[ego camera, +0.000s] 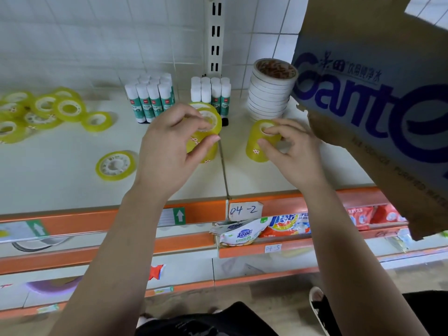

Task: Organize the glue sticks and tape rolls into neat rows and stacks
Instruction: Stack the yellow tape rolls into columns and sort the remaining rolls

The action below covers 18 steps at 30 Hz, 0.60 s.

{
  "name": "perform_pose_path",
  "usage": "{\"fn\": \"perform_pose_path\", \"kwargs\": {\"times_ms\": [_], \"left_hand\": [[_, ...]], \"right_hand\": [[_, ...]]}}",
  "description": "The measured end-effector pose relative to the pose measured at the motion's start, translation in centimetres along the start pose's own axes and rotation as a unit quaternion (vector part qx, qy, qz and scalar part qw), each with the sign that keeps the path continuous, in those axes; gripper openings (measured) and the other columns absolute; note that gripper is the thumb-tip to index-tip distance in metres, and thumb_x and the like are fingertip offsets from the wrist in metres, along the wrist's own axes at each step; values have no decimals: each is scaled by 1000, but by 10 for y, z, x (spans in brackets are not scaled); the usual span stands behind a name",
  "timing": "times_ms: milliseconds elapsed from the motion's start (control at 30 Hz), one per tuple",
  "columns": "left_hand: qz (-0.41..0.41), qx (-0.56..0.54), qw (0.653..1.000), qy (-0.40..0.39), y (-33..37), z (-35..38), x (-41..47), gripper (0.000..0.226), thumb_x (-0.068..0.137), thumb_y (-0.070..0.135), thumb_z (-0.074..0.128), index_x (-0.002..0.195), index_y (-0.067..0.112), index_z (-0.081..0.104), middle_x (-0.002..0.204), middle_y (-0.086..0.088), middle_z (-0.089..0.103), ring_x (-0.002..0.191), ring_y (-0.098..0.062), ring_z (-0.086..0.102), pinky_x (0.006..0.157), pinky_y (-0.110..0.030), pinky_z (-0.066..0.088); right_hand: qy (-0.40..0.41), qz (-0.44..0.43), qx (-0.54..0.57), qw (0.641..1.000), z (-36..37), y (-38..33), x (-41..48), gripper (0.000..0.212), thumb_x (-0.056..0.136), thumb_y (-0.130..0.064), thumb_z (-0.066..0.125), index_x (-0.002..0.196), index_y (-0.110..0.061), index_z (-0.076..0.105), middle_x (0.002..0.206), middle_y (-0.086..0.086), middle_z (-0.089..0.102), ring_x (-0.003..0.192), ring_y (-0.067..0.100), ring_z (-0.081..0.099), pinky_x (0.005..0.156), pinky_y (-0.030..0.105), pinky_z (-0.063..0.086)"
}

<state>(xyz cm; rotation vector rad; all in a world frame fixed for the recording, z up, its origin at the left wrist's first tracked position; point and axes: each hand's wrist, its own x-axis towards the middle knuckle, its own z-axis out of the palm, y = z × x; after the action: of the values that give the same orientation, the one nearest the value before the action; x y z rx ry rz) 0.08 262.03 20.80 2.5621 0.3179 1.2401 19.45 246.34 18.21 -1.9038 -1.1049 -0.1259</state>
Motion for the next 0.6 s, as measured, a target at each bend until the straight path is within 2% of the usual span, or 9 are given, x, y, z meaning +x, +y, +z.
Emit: {"fn": "perform_pose_path", "kwargs": {"times_ms": [100,200,333,433,500,600], "left_hand": [[1,-1,1000,2,0,0,0,24,90,27,68,97,4,73,100,-12,64,94,-26,63,80,-44,53],[-2,-2,1000,2,1,0,1,24,90,27,68,96,4,73,100,-12,64,94,-25,63,81,-41,53],[-5,-1,1000,1,3,2,1,24,90,27,68,97,4,73,100,-11,64,94,-23,62,82,-34,51],[-5,-6,1000,1,4,3,2,23,90,26,69,96,5,73,99,-11,63,93,-22,62,83,-28,48],[-4,-9,1000,1,6,4,2,23,90,26,69,96,5,73,99,-11,63,93,-22,62,82,-29,49],[3,-7,1000,-1,8,5,3,24,90,27,68,96,5,73,99,-11,63,92,-23,62,82,-30,49]], "right_hand": [[10,3,15,1000,3,1,3,29,78,-34,73,98,-14,75,114,-2,61,103,-6,50,90,18,46],[20,-3,19,1000,5,2,3,32,74,-39,74,92,-13,74,103,-7,59,97,-4,53,85,21,48],[25,-8,29,999,6,2,2,36,71,-44,74,87,-12,73,96,-12,56,92,-15,51,80,15,46],[11,-6,40,999,5,1,2,37,69,-47,74,89,-16,72,95,-15,54,92,-3,55,81,16,46],[2,-3,40,999,4,0,2,39,69,-50,72,91,-17,73,97,-10,56,93,4,56,82,17,47],[-10,-8,22,1000,2,-2,1,38,72,-46,73,97,-18,73,101,-7,57,95,3,55,84,17,47]]}}
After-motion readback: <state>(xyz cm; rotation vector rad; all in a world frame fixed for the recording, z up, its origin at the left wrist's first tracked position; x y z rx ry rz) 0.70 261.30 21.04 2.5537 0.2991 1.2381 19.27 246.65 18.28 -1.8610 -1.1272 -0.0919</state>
